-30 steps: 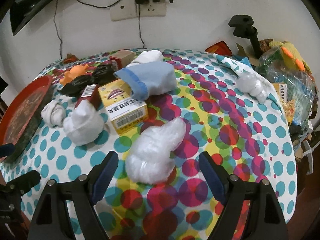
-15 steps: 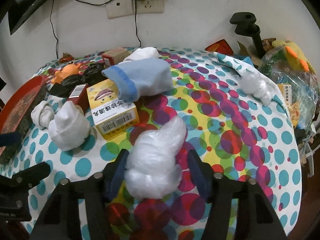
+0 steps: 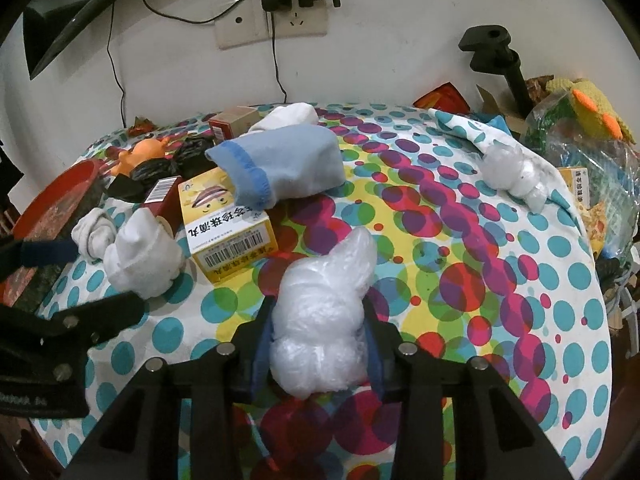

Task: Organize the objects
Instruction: 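Grasp the white rolled sock with left while right grasps the clear plastic bag, then carry the white sock onto the red tray with left and open while right holds the bag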

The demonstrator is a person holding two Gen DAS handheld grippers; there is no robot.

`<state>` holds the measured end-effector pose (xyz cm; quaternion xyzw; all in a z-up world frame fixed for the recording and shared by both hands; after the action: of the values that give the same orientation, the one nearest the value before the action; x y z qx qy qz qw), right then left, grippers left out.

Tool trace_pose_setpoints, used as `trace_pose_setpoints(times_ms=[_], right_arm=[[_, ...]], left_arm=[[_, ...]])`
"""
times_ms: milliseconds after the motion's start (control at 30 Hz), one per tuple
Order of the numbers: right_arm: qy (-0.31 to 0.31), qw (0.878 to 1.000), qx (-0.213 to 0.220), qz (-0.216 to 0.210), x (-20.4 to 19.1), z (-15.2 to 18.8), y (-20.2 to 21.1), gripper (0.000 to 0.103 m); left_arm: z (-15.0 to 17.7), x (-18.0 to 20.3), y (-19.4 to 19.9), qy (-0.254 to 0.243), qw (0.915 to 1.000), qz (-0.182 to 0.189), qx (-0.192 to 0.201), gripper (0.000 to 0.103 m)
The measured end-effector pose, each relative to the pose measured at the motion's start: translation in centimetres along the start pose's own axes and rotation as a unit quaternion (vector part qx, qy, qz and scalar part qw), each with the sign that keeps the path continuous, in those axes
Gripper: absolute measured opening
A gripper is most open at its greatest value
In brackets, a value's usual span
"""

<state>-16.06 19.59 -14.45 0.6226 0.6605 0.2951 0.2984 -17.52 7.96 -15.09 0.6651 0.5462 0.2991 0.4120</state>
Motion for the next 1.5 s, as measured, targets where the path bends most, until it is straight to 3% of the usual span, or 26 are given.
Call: trace_pose_setpoints(times_ms=[100,367,467,533,633,1067,1500], right_arm=[[0.002,1.000,0.003,0.000,0.0,0.0,0.0,0.040],[0.008,1.000,0.005,0.005,-0.1,0.1,0.1,0.041],[0.007,1.000,0.005,0.005,-0.1,0.0,0.1,0.041],[0.007,1.000,0.006,0.005,-0.1,0.0,0.1,0.041],[0.007,1.000,0.006,0.006,-0.1,0.0,0.1,0.041],[0.018,1.000,0.007,0.023,-0.3,0.2,0.1,0.040],[0.019,0.999,0.008,0.027,-0.4,0.2,0.2,0.039]], left_arm=[[-0.4,0.1,-0.8,-0.003,1.0000,0.000,0.000,0.083],[-0.6,0.4,-2.7,-0.007,0.9999,-0.008,-0.012,0.082],[-0.7,0.5,-2.9,-0.004,0.9999,-0.003,-0.010,0.072],[-0.7,0.8,-2.9,-0.003,0.9999,0.009,-0.008,0.058],[-0.7,1.0,-2.7,-0.004,0.9999,0.011,-0.007,0.054],[0.1,1.0,-0.8,-0.014,0.9999,0.007,0.005,0.052],[2.0,-2.4,2.9,0.008,0.9998,-0.001,0.018,0.052]])
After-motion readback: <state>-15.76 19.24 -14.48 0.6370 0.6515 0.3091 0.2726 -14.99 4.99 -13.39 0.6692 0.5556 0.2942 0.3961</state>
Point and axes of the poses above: each gripper's, at about its wrist camera, not at the fingertips, and y roughly against the way its jaws point, x to its right, z to its underside, the point moved 9 cm from there along -y, roughly the way its jaws point, and after that the axes turned 2 degrees about z, right-handed, at the moved point
